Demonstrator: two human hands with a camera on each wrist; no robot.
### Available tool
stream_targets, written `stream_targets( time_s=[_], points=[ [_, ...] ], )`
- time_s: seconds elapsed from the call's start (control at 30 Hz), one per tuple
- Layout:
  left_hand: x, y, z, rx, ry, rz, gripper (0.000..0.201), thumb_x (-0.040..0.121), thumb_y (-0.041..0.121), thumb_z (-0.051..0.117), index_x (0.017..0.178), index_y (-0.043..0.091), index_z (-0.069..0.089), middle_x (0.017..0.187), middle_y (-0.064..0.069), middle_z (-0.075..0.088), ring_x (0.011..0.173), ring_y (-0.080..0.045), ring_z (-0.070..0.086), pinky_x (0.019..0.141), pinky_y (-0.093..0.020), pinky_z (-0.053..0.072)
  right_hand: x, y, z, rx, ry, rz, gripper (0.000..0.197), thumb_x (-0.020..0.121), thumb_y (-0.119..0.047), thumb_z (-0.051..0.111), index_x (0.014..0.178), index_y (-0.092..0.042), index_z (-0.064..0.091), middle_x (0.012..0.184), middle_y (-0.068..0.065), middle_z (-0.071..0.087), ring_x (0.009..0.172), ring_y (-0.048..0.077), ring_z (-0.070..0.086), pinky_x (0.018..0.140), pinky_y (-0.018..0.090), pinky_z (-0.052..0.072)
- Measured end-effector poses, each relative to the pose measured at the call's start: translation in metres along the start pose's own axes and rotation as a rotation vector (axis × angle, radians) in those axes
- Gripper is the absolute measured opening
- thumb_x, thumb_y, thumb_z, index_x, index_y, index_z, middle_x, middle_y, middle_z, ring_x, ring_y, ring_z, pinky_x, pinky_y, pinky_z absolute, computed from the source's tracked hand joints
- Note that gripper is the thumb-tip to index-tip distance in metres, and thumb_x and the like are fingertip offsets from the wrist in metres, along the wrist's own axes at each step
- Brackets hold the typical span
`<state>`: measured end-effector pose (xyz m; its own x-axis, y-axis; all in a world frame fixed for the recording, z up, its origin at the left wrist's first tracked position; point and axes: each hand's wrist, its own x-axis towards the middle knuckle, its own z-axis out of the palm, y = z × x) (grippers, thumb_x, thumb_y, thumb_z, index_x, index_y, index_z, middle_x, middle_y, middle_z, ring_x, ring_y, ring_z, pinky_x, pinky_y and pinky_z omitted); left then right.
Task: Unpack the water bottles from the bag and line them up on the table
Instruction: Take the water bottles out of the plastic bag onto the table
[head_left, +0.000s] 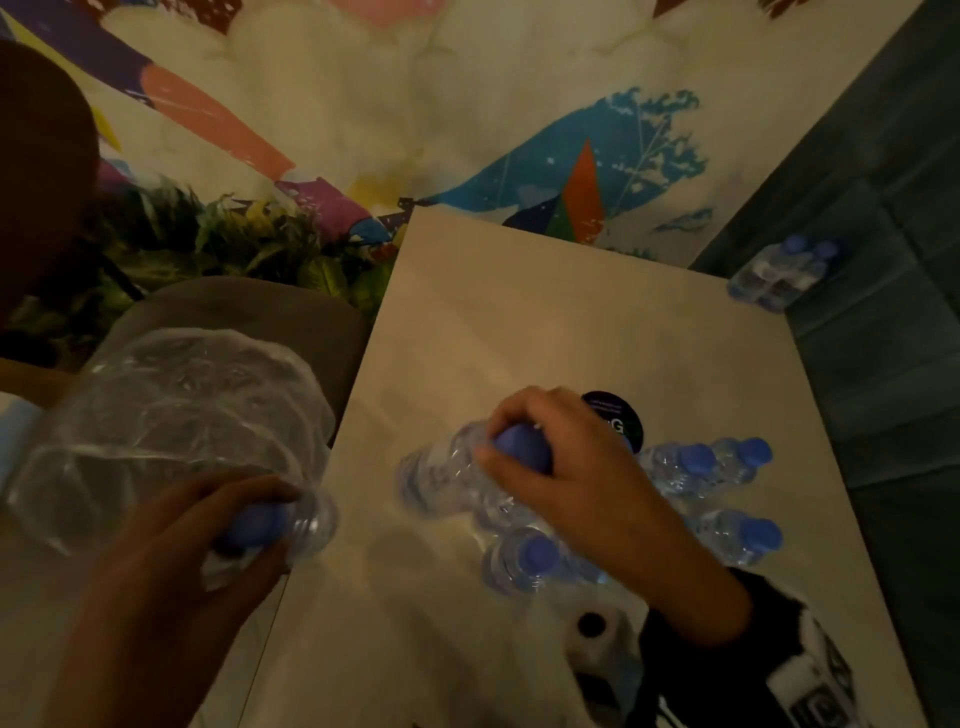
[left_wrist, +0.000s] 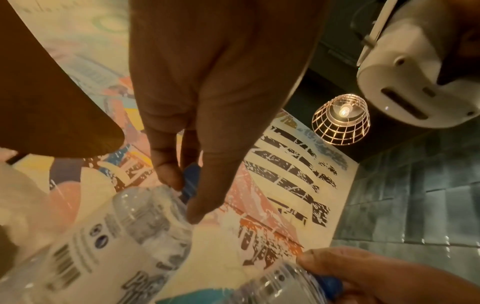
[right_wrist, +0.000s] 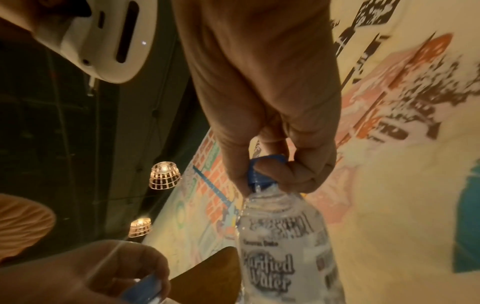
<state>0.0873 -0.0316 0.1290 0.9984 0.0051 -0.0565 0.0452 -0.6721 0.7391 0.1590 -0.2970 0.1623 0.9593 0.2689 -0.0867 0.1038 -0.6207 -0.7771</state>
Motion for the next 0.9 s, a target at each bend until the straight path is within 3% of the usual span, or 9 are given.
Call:
stream_targets(
  time_s=[0.07,0.2,0.3,0.4,0.5,0.6,0.7,0.8,0.9],
  points=[
    [0.019,0.018,0.023,0.031,0.049,0.139,0.032,0.069,0.038,0.064,0.1,0.042,0.059,0.106,0.023,0.056,0.094,-0.004,0.056,0.077,-0.016,0.045,0.005,0.019,-0.011,0.002,0.11,0.022,0.012,0.082,-0.025,0.067,0.088,-0.026,0.056,0.096,-0.001,0.054,0.084,0.004,0.053,0.071,0.007,0.039],
    [0.054,0.027,0.067,0.052,0.044,0.253,0.042,0.067,-0.001,0.075,0.101,0.021,0.063,0.098,0.006,0.058,0.08,-0.004,0.056,0.079,-0.002,0.042,0.02,0.058,-0.02,-0.06,0.227,0.068,0.012,0.083,-0.021,0.066,0.09,-0.019,0.056,0.098,0.005,0.053,0.08,0.001,0.05,0.069,0.002,0.037],
    [0.082,0.026,0.102,-0.016,-0.011,0.27,0.038,0.067,-0.004,0.074,0.098,0.017,0.065,0.097,0.003,0.06,0.081,-0.011,0.059,0.073,-0.002,0.045,0.032,0.085,-0.017,-0.099,0.258,0.1,0.014,0.082,-0.017,0.066,0.09,-0.015,0.056,0.101,0.01,0.053,0.077,0.006,0.049,0.065,0.004,0.035],
    [0.106,0.024,0.135,-0.033,-0.056,0.282,0.033,0.066,-0.005,0.072,0.094,0.012,0.067,0.092,-0.002,0.064,0.079,-0.015,0.061,0.068,-0.006,0.044,0.046,0.106,-0.01,-0.18,0.226,0.18,0.018,0.082,-0.018,0.066,0.095,-0.009,0.058,0.106,0.015,0.052,0.087,0.027,0.056,0.059,0.017,0.027],
    [0.121,0.02,0.163,0.007,-0.104,0.287,0.032,0.063,-0.005,0.071,0.092,0.01,0.069,0.091,-0.012,0.07,0.079,-0.023,0.065,0.069,-0.017,0.042,0.057,0.122,-0.001,-0.25,0.13,0.238,0.022,0.083,-0.016,0.064,0.101,-0.005,0.058,0.112,0.02,0.05,0.093,0.035,0.056,0.07,0.027,0.037],
    [0.131,0.015,0.181,0.025,-0.158,0.276,0.031,0.062,-0.003,0.069,0.09,0.011,0.069,0.089,-0.013,0.07,0.079,-0.028,0.065,0.07,-0.023,0.043,0.062,0.131,0.007,-0.274,0.057,0.255,0.021,0.085,-0.012,0.06,0.103,0.0,0.055,0.115,0.024,0.046,0.097,0.038,0.054,0.081,0.037,0.045],
    [0.141,0.014,0.188,0.027,-0.186,0.286,0.032,0.061,0.006,0.064,0.091,0.012,0.069,0.09,-0.015,0.068,0.081,-0.031,0.065,0.074,-0.032,0.05,0.066,0.134,0.012,-0.343,-0.002,0.271,0.021,0.088,-0.012,0.055,0.106,0.0,0.054,0.118,0.026,0.043,0.095,0.042,0.054,0.082,0.043,0.046],
    [0.147,0.014,0.19,0.063,-0.205,0.276,0.032,0.064,0.006,0.067,0.096,0.013,0.068,0.094,-0.016,0.066,0.083,-0.036,0.062,0.077,-0.045,0.052,0.069,0.136,0.013,-0.411,-0.042,0.278,0.021,0.09,-0.01,0.051,0.108,-0.001,0.052,0.12,0.028,0.04,0.095,0.043,0.055,0.081,0.044,0.047],
    [0.147,0.016,0.19,0.064,-0.212,0.271,0.033,0.066,0.004,0.07,0.097,0.015,0.066,0.096,-0.015,0.063,0.085,-0.036,0.06,0.078,-0.047,0.052,0.069,0.138,0.012,-0.415,-0.071,0.285,0.021,0.09,-0.011,0.051,0.109,-0.002,0.051,0.118,0.027,0.04,0.093,0.043,0.055,0.079,0.043,0.047]
  ],
)
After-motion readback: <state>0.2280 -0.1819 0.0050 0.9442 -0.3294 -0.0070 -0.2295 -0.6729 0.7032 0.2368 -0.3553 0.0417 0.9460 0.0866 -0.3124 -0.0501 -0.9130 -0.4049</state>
